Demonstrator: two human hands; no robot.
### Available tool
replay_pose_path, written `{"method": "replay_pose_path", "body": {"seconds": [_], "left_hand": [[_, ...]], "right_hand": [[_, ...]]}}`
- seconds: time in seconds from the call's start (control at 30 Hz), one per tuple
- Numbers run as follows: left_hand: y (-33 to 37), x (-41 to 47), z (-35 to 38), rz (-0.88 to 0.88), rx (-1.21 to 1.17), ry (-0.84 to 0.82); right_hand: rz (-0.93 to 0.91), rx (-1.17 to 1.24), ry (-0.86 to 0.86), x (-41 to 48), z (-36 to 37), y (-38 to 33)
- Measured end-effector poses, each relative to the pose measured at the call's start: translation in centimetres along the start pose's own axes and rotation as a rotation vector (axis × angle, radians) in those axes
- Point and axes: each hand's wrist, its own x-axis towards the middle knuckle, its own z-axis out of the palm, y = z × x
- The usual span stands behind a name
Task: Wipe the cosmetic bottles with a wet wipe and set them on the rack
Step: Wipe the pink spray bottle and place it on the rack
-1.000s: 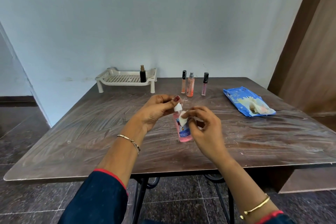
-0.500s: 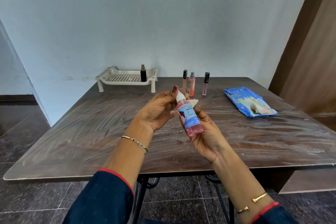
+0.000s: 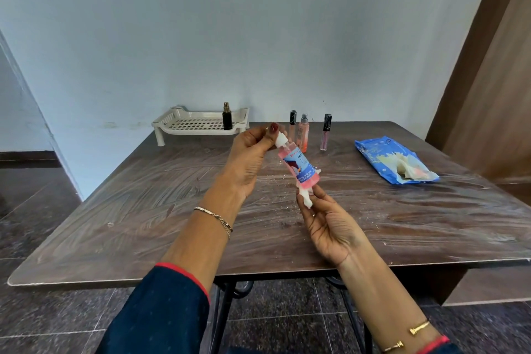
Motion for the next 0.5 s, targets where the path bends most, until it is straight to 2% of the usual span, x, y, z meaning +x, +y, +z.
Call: {"method": "replay_pose_path", "body": {"seconds": [0.2,0.37,0.5], "left_hand": [[0.3,-0.1,0.7,0.083,0.259,0.015],[0.4,-0.1,1.4,0.089,0.32,-0.024],[0.4,-0.3,1.9,0.119,0.329,-0.026]], "right_hand": [[-0.071,-0.043,0.09,0.2,0.2,-0.3],[-0.045,-0.147,0.078,0.4,0.2,0.2],[-0.052,-0.172,0.134,0.6,0.1,0.6]]}}
